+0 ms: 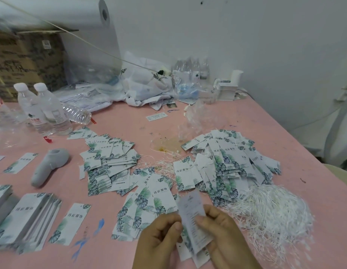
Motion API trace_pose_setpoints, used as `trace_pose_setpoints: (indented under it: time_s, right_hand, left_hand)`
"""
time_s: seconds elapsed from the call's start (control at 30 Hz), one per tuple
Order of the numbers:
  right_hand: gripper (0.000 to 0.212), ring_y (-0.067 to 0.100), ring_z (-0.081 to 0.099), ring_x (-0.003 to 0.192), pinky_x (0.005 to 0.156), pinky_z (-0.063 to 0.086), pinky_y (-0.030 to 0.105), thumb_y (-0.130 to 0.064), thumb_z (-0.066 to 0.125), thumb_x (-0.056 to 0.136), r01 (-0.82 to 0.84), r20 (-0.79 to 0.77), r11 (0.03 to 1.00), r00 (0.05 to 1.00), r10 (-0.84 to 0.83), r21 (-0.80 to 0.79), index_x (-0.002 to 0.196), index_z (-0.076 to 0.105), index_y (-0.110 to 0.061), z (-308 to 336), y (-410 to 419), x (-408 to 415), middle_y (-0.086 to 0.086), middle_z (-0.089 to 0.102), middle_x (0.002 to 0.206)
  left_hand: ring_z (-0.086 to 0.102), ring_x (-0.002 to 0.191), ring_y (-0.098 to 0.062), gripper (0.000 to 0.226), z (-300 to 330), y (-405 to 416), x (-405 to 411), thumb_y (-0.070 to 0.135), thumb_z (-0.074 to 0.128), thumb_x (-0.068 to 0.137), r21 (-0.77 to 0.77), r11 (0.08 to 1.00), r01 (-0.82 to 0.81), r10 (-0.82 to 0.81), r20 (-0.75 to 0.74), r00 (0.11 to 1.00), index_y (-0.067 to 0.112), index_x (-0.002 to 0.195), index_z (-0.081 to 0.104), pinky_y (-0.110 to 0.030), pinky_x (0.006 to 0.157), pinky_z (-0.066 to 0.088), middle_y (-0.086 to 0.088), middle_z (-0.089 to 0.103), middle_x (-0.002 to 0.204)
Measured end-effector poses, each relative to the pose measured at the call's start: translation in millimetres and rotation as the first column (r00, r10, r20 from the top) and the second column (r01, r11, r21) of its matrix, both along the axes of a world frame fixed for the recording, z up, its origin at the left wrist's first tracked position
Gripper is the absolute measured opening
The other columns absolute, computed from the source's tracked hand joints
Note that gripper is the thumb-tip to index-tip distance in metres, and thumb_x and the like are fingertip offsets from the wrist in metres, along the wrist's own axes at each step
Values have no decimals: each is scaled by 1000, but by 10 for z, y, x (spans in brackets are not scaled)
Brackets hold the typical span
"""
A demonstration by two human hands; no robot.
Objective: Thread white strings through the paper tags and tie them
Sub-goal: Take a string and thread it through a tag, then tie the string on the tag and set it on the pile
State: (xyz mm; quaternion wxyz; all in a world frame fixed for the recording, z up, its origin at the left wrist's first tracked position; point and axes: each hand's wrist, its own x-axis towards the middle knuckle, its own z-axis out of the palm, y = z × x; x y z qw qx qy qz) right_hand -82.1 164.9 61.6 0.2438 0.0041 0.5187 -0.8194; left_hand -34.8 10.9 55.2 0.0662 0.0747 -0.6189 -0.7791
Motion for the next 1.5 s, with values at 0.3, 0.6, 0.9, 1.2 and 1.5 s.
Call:
trace_pose_setpoints:
  time_s: [0.3, 0.6, 0.9, 1.2, 1.5]
  right_hand:
    - [20, 34, 66, 85, 74, 52, 52, -13, 55, 97, 430, -392, 674, 893, -221, 600, 111, 61, -1, 764, 533, -1343, 23, 65, 102]
    - [30, -7, 49, 115, 93, 36, 11, -15, 59, 95, 508, -706, 583, 688, 168, 634, 120, 59, -31, 252, 61, -608, -26, 50, 123]
    - [45, 9, 38, 136, 112, 11, 15, -15, 59, 92, 381, -598, 467, 415, 685, 798, 137, 54, -18, -185, -543, -397, -7, 49, 144]
    - [21, 16, 65, 90, 76, 50, 22, -6, 65, 81, 541, -735, 524, 309, 604, 658, 99, 69, -16, -117, -487, -273, -5, 69, 97]
    - [19, 13, 59, 116, 103, 44, 28, -15, 56, 95, 496, -822, 718, -16, 570, 488, 101, 74, -11, -57, -312, 142, 2, 70, 114]
  left_hand:
    - [53, 51, -14, 13, -58, 48, 1, 2, 72, 81, -41, 991, -128, 130, 40, 991, 10, 72, 77, -17, 51, 43, -12, 60, 54]
    - [45, 43, -14, 37, -200, -78, -94, -8, 57, 92, -25, 932, -362, 363, 45, 931, 18, 74, 74, -19, 45, 40, -8, 54, 49]
    - [43, 41, -21, 16, -363, -204, -154, 6, 63, 90, 109, 884, -455, 443, 117, 889, 18, 81, 70, -28, 45, 37, -16, 55, 53]
    - [51, 42, -19, 39, -259, -184, -147, 7, 53, 99, 223, 871, -437, 408, 166, 898, 20, 66, 68, -25, 35, 38, -15, 62, 63]
    - [73, 76, -33, 47, -59, -152, -97, 40, 60, 82, 738, 647, -192, -27, 273, 962, -3, 97, 73, -35, 59, 60, -26, 72, 97]
